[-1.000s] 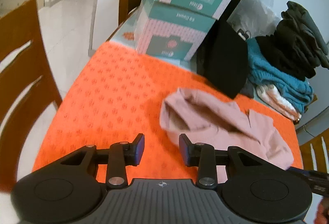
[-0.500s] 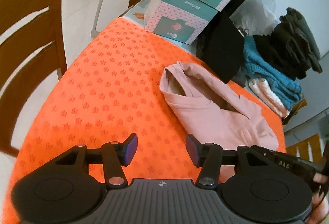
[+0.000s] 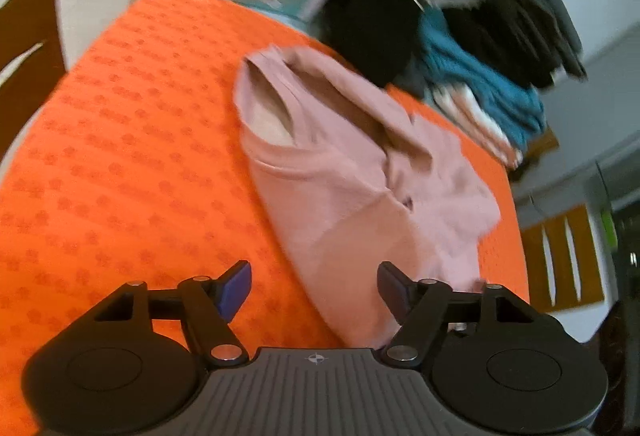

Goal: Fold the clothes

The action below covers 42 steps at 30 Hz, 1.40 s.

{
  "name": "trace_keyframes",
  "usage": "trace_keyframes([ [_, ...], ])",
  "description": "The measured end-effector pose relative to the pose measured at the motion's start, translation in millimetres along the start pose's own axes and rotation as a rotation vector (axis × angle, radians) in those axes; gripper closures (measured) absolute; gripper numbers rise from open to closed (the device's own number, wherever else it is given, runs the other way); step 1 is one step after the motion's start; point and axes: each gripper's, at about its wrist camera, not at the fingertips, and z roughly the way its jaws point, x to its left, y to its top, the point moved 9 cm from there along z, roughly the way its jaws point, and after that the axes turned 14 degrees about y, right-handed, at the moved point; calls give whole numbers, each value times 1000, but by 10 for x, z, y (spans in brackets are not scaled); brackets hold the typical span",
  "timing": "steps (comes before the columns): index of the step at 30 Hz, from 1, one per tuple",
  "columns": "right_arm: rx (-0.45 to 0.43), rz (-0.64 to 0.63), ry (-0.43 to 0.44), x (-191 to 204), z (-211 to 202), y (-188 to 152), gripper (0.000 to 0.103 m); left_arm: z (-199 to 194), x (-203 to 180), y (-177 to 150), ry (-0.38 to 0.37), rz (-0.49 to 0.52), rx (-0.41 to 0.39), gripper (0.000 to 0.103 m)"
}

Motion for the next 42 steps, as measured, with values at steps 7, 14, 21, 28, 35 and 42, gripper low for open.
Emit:
trace_keyframes([
  [7,26,42,52,36,33,-103,97,123,-278,-203,-21,103,54,25],
  [14,41,64,59,66,36,-169,94,127,-246,-259,18,121,61,25],
  [21,25,123,-8,-57,-189,-279,63,32,-269,-262,75,199,22,25],
  [28,-45,341,-109,-394,-582,-589,54,97,-544,-411,111,443,-1,23],
  [35,-153,587,-183,-650,-982,-1063,54,235,-877,-565,116,629,-15,23],
  [42,-218,707,-257,-769,-1128,-1325,54,407,-1019,-468,236,738,-138,33],
])
